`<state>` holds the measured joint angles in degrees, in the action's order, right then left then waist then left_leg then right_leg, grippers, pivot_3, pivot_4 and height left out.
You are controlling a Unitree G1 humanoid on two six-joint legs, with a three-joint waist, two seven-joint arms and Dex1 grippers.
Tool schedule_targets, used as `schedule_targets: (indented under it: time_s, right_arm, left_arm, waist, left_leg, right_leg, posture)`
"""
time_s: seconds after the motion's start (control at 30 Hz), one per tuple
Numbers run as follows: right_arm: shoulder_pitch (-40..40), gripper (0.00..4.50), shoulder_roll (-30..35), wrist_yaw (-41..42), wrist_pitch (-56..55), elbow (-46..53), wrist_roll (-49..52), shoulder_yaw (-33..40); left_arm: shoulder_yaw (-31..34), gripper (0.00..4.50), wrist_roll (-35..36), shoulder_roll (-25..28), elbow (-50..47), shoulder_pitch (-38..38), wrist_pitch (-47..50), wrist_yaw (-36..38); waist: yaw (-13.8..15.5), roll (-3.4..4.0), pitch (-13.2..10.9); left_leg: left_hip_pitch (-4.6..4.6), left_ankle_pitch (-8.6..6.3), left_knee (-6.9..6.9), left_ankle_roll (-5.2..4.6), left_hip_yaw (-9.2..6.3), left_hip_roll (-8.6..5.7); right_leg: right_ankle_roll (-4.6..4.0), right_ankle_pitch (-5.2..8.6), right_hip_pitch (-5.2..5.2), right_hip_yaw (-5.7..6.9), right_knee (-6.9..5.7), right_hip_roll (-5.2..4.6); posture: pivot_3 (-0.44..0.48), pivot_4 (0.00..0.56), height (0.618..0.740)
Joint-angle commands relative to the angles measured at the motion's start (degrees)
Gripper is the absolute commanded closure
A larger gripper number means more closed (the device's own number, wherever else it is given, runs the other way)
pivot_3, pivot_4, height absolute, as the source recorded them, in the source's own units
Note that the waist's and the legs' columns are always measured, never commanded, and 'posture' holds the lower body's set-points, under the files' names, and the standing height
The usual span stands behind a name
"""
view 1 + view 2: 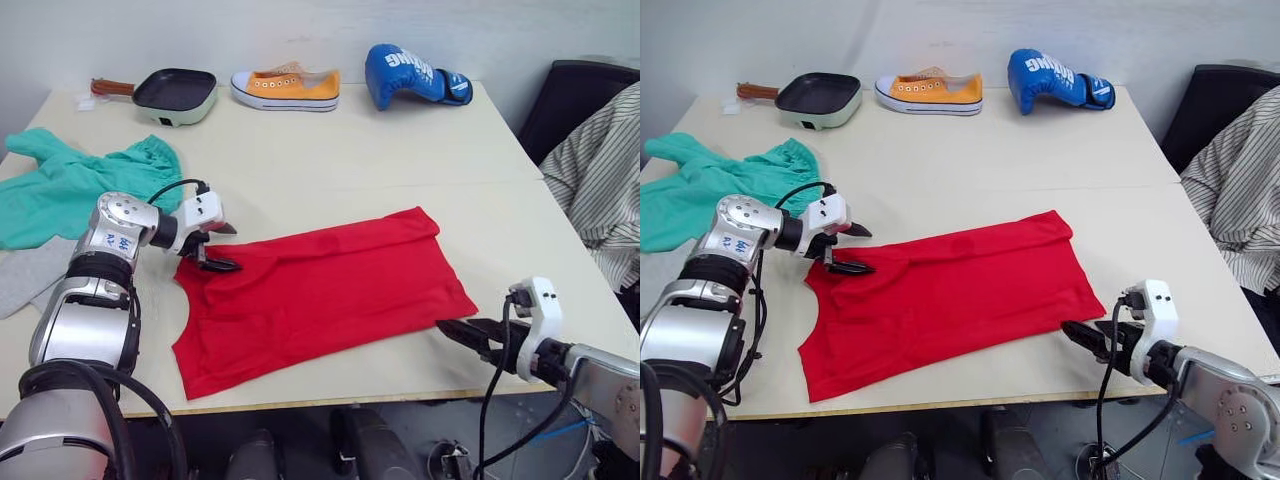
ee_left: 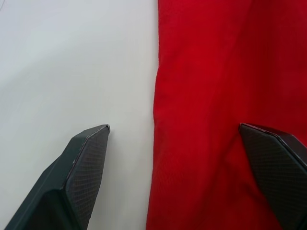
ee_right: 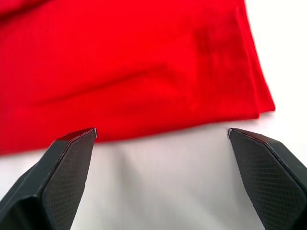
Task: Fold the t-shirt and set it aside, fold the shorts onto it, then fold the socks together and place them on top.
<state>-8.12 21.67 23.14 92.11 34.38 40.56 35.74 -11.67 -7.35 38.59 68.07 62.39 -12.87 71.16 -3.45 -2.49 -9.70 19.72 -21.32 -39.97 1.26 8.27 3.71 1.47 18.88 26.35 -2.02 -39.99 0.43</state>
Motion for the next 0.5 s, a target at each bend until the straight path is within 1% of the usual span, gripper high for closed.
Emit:
schedule_targets:
  time_s: [0.03, 0.07, 0.1, 0.13, 0.17, 0.23, 0.27, 0.3, 0.4, 0.43, 0.5]
  right_arm:
    - [-2.2, 0.6, -2.5, -5.3, 0.4, -4.2, -0.2, -2.2]
    - [-2.7, 0.99, -2.9, -6.0, 0.4, -4.6, 0.0, -2.4]
    - [-3.1, 1.23, -3.2, -6.6, 0.4, -4.9, 0.4, -2.5]
    - [-3.6, 1.64, -3.5, -7.1, 0.4, -5.2, 0.5, -2.6]
    - [-4.0, 1.91, -3.7, -7.6, 0.4, -5.5, 0.5, -2.8]
    - [-4.5, 2.64, -3.8, -7.9, 0.4, -6.1, 0.6, -3.4]
    - [-4.7, 3.07, -3.7, -8.0, 0.4, -6.3, 0.6, -3.8]
    - [-5.0, 3.32, -3.6, -8.0, 0.4, -6.6, 0.5, -4.2]
    - [-7.8, 4.3, -2.5, -7.4, -0.4, -9.0, -0.6, -6.9]
    - [-9.0, 4.5, -1.7, -6.9, -1.4, -10.3, -1.0, -8.3]
    - [-11.8, 4.5, 0.2, -5.8, -4.2, -13.7, -2.1, -11.2]
  left_arm:
    - [0.8, 0.83, -0.5, 0.0, 0.6, 0.9, -0.4, 0.4]
    - [0.9, 1.2, -0.5, 0.1, 0.4, 0.9, -0.4, 0.6]
    - [0.9, 1.44, -0.5, 0.1, 0.3, 0.8, -0.5, 0.7]
    - [1.0, 1.82, -0.4, 0.2, 0.1, 0.7, -0.4, 1.0]
    - [1.1, 2.05, -0.3, 0.3, 0.0, 0.6, -0.4, 1.3]
    - [1.4, 2.7, -0.1, 0.6, -0.4, 0.3, -0.3, 2.0]
    - [1.5, 3.09, 0.0, 0.7, -0.6, 0.1, -0.2, 2.2]
    - [1.6, 3.29, 0.1, 0.8, -0.9, -0.2, 0.0, 2.4]
    - [1.5, 4.2, 0.7, 1.3, -4.2, -2.6, 2.0, 4.7]
    - [1.7, 4.48, 1.3, 1.5, -6.5, -3.9, 2.8, 6.0]
    - [2.5, 4.48, 2.8, 1.9, -11.4, -6.8, 4.7, 7.5]
  waist:
    - [-0.1, -0.08, 0.1]
    - [-0.1, -0.1, 0.1]
    - [0.0, -0.11, 0.1]
    - [0.0, -0.12, 0.1]
    - [0.0, -0.12, 0.1]
    - [0.0, -0.12, 0.1]
    - [-0.1, -0.12, 0.1]
    - [-0.1, -0.12, 0.1]
    - [-0.5, -0.11, 0.1]
    - [-0.7, -0.1, 0.1]
    - [-1.1, -0.1, 0.1]
  left_leg:
    - [-0.07, 0.0, 0.02, 0.0, 0.03, 0.0]
    - [-0.09, 0.0, 0.02, -0.01, 0.04, 0.0]
    - [-0.09, 0.0, 0.02, -0.01, 0.04, 0.0]
    - [-0.08, 0.0, 0.04, -0.01, 0.04, 0.0]
    - [-0.08, 0.0, 0.06, -0.01, 0.04, 0.0]
    - [-0.08, 0.0, 0.1, 0.0, 0.06, 0.02]
    - [-0.08, 0.0, 0.12, 0.0, 0.07, 0.02]
    - [-0.08, 0.0, 0.14, 0.0, 0.08, 0.02]
    - [-0.1, 0.0, 0.19, 0.0, 0.11, 0.04]
    - [-0.13, 0.0, 0.21, 0.0, 0.15, 0.03]
    - [-0.15, 0.0, 0.24, 0.0, 0.15, 0.03]
  right_leg:
    - [0.0, 0.0, -0.06, -0.03, 0.0, 0.01]
    - [0.0, -0.01, -0.07, -0.03, 0.0, 0.0]
    - [0.0, -0.01, -0.07, -0.03, 0.0, 0.01]
    - [0.0, -0.01, -0.07, -0.03, 0.01, 0.01]
    - [0.0, -0.01, -0.06, -0.03, 0.01, 0.02]
    - [0.0, 0.0, -0.02, -0.04, 0.01, 0.02]
    - [-0.01, 0.0, -0.01, -0.05, 0.01, 0.03]
    - [-0.01, 0.0, 0.0, -0.05, 0.02, 0.03]
    - [-0.01, 0.0, 0.02, -0.07, 0.02, 0.04]
    - [-0.01, 0.0, 0.02, -0.11, 0.02, 0.04]
    - [-0.01, 0.0, 0.01, -0.12, 0.02, 0.03]
  posture:
    - [0.0, 0.15, 0.74]
    - [0.0, 0.15, 0.74]
    - [0.0, 0.15, 0.74]
    - [0.0, 0.15, 0.74]
    - [0.0, 0.15, 0.74]
    - [0.0, 0.15, 0.74]
    - [0.0, 0.15, 0.74]
    - [0.0, 0.15, 0.74]
    - [0.0, 0.15, 0.74]
    - [0.0, 0.15, 0.74]
    - [0.0, 0.15, 0.74]
